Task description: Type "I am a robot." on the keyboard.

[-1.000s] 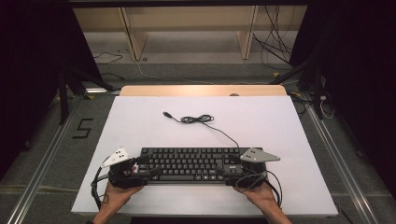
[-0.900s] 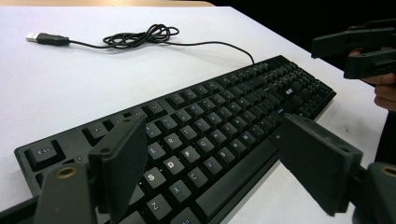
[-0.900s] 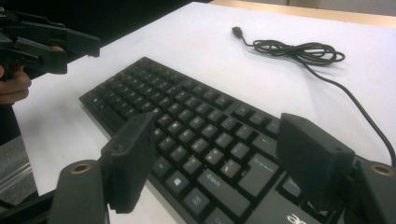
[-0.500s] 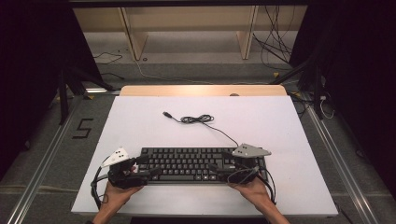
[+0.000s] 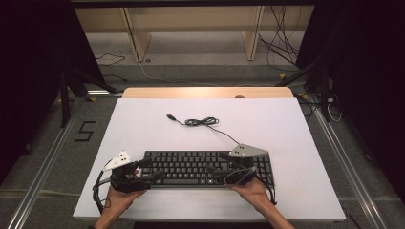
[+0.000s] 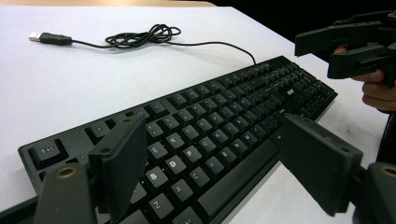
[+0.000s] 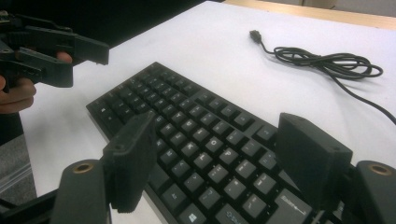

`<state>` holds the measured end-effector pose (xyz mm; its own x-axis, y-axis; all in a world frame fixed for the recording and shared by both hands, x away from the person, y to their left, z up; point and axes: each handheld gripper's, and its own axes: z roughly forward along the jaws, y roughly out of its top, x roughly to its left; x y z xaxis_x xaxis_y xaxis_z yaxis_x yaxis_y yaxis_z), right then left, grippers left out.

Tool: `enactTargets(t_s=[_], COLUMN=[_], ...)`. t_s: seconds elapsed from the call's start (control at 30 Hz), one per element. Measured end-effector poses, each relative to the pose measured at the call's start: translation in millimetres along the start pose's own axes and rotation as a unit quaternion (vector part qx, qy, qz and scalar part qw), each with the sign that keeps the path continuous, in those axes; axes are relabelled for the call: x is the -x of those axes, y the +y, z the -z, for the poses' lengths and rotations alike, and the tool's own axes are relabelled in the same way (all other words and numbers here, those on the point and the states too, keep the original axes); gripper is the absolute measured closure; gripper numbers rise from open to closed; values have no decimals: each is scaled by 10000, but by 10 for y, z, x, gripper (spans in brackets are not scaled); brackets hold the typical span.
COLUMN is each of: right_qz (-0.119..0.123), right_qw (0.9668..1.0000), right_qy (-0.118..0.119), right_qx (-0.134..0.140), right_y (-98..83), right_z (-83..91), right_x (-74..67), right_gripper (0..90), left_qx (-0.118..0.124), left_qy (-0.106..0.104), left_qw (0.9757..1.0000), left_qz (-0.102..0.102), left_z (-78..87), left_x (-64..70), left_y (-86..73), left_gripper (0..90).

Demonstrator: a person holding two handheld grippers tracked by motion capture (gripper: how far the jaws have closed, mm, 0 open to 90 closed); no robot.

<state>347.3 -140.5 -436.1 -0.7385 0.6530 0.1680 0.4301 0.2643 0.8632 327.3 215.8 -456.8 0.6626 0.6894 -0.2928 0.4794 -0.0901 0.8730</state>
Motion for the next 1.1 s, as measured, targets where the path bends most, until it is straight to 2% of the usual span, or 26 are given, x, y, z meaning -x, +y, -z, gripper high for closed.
enactTargets(t_s=[0.7,1.1], right_qz=[55,78], right_qw=[9999,9996], right_qy=[127,156], right_qx=[-75,-215], right_y=[125,179], right_z=[-220,-353], right_x=[-62,-87], right_gripper=[312,333], left_qx=[-3,-8], left_qy=[4,7], left_qw=[10000,10000], left_qz=[5,9], left_z=[5,7], left_x=[-5,-10], left_y=[0,1], left_gripper=[231,231])
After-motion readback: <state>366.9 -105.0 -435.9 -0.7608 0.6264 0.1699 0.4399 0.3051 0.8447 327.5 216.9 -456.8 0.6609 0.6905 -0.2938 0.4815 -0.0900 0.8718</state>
